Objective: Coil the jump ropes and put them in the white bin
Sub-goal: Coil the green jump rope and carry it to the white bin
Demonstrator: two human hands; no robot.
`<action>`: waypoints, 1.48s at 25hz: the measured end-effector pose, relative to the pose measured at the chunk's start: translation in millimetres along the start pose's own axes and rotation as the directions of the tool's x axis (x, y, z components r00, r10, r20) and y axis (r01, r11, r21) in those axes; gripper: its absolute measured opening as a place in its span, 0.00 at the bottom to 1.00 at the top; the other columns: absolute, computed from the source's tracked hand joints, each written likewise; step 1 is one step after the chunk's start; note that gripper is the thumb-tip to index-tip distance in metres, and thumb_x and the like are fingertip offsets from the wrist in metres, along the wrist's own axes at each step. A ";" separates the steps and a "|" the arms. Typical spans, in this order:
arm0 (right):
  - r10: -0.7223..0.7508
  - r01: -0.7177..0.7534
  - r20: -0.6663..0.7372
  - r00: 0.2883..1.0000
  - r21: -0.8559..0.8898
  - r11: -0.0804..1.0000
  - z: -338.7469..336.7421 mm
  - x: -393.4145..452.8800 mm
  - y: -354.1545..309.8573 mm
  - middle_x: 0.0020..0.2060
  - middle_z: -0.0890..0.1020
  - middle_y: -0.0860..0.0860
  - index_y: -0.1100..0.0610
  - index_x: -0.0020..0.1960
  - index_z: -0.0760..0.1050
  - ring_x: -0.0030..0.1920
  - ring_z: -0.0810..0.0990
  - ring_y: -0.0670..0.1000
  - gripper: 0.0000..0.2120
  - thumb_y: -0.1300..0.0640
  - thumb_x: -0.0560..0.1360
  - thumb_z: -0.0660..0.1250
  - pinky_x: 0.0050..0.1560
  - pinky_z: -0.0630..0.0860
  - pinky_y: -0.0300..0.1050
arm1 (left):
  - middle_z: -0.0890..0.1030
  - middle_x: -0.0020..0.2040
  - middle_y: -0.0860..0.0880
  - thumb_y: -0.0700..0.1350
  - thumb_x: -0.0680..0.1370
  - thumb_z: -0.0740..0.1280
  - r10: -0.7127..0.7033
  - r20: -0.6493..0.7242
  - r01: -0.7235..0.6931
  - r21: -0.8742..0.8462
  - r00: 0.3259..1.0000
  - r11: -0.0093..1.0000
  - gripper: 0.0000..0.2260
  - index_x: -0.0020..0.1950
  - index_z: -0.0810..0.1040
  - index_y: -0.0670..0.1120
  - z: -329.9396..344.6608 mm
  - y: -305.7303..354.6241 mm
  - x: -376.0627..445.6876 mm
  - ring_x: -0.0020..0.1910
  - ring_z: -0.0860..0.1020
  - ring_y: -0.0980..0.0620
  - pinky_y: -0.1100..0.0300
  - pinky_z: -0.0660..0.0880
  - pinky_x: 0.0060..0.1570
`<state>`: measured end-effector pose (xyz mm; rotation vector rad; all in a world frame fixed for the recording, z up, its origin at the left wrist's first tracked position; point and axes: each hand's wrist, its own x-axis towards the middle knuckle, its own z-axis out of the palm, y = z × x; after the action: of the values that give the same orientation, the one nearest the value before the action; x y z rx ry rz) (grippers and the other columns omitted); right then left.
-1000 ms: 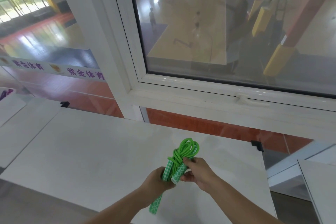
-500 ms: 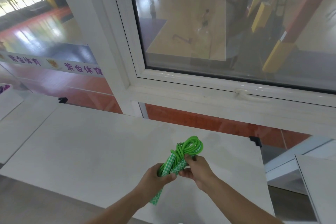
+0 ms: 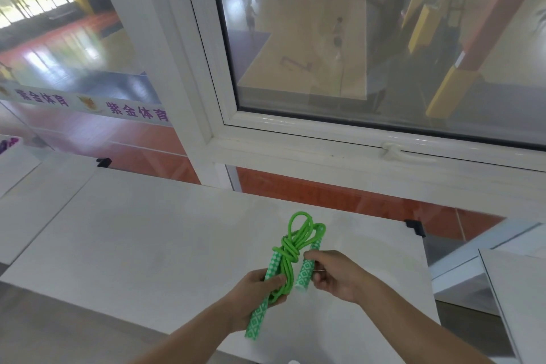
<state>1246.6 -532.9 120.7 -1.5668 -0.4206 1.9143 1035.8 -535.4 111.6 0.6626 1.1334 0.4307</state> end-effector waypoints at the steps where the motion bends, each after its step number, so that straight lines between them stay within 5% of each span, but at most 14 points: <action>1: 0.007 -0.007 0.017 1.000 -0.002 1.000 1.3 -1.9 0.7 0.33 0.78 0.56 0.61 0.51 0.73 0.31 0.74 0.52 0.07 0.59 0.77 0.68 0.34 0.73 0.44 | 0.81 0.46 0.41 0.36 0.79 0.69 -0.006 -0.026 0.005 -0.031 1.000 1.000 0.07 0.55 0.80 0.33 -0.3 0.7 0.4 0.46 0.80 0.46 0.52 0.80 0.56; 4: 0.005 -0.004 0.071 0.997 -0.023 1.000 7.6 -7.1 3.2 0.42 0.83 0.62 0.64 0.56 0.71 0.41 0.80 0.56 0.08 0.62 0.79 0.63 0.46 0.78 0.51 | 0.78 0.42 0.41 0.35 0.78 0.70 0.044 -0.072 -0.045 -0.008 0.996 0.999 0.04 0.51 0.79 0.36 -3.7 5.1 1.9 0.41 0.77 0.47 0.54 0.78 0.49; 8: -0.048 0.049 0.092 0.995 -0.015 0.999 25.7 -9.9 9.7 0.43 0.77 0.58 0.63 0.58 0.69 0.31 0.74 0.51 0.10 0.59 0.81 0.65 0.31 0.72 0.43 | 0.79 0.41 0.44 0.35 0.79 0.70 0.125 -0.049 -0.121 0.078 0.991 0.990 0.04 0.51 0.78 0.39 3.9 6.8 3.0 0.38 0.75 0.50 0.57 0.74 0.42; 12: -0.179 0.197 0.127 0.976 -0.144 0.970 35.3 -9.1 9.8 0.33 0.74 0.51 0.60 0.51 0.75 0.29 0.69 0.46 0.07 0.66 0.75 0.71 0.29 0.67 0.40 | 0.80 0.42 0.45 0.34 0.79 0.67 0.193 0.069 -0.203 0.221 0.979 0.954 0.07 0.57 0.79 0.37 10.9 6.6 6.2 0.38 0.74 0.51 0.60 0.72 0.42; 17: -0.259 0.253 -0.012 0.966 -0.180 0.951 35.5 -13.6 10.8 0.28 0.72 0.52 0.58 0.42 0.73 0.27 0.68 0.49 0.09 0.68 0.70 0.72 0.28 0.65 0.43 | 0.74 0.41 0.45 0.31 0.77 0.63 0.184 0.228 -0.252 0.320 0.956 0.913 0.09 0.52 0.76 0.43 8.5 17.1 3.3 0.41 0.71 0.50 0.60 0.70 0.43; 20: -0.327 0.306 -0.086 0.941 -0.192 0.932 39.7 -13.3 12.5 0.23 0.69 0.50 0.57 0.36 0.68 0.24 0.66 0.51 0.15 0.68 0.70 0.73 0.27 0.64 0.43 | 0.74 0.39 0.44 0.35 0.71 0.62 0.281 0.098 -0.298 0.377 0.955 0.877 0.06 0.47 0.73 0.41 10.2 14.1 8.4 0.40 0.72 0.48 0.53 0.71 0.42; 23: -0.358 0.328 -0.136 0.924 -0.205 0.922 42.7 -12.2 8.3 0.21 0.70 0.50 0.55 0.34 0.66 0.22 0.66 0.51 0.17 0.68 0.69 0.73 0.27 0.64 0.43 | 0.82 0.43 0.46 0.39 0.77 0.65 0.349 -0.137 -0.266 0.417 0.927 0.869 0.09 0.56 0.72 0.43 14.3 7.0 12.6 0.39 0.84 0.49 0.50 0.81 0.46; 28: -0.331 0.304 -0.166 0.929 -0.172 0.937 37.3 -9.4 3.4 0.23 0.68 0.51 0.57 0.35 0.67 0.24 0.65 0.51 0.16 0.72 0.69 0.70 0.27 0.63 0.42 | 0.84 0.40 0.50 0.48 0.77 0.69 0.478 -0.170 -0.254 0.670 0.862 0.697 0.03 0.48 0.78 0.50 15.4 5.3 12.6 0.41 0.83 0.50 0.55 0.77 0.41; 37: -0.247 0.234 -0.008 0.969 -0.286 0.929 28.6 -5.0 3.3 0.30 0.76 0.53 0.60 0.42 0.77 0.27 0.70 0.48 0.07 0.69 0.69 0.72 0.27 0.67 0.41 | 0.82 0.36 0.42 0.35 0.71 0.70 0.313 -0.182 -0.218 0.411 0.932 0.885 0.05 0.45 0.81 0.35 17.0 3.4 17.7 0.36 0.81 0.48 0.44 0.84 0.48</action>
<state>1218.8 -534.6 129.5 -1.6448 -0.8595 1.6827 1058.2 -526.3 106.3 1.1466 1.3832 0.5413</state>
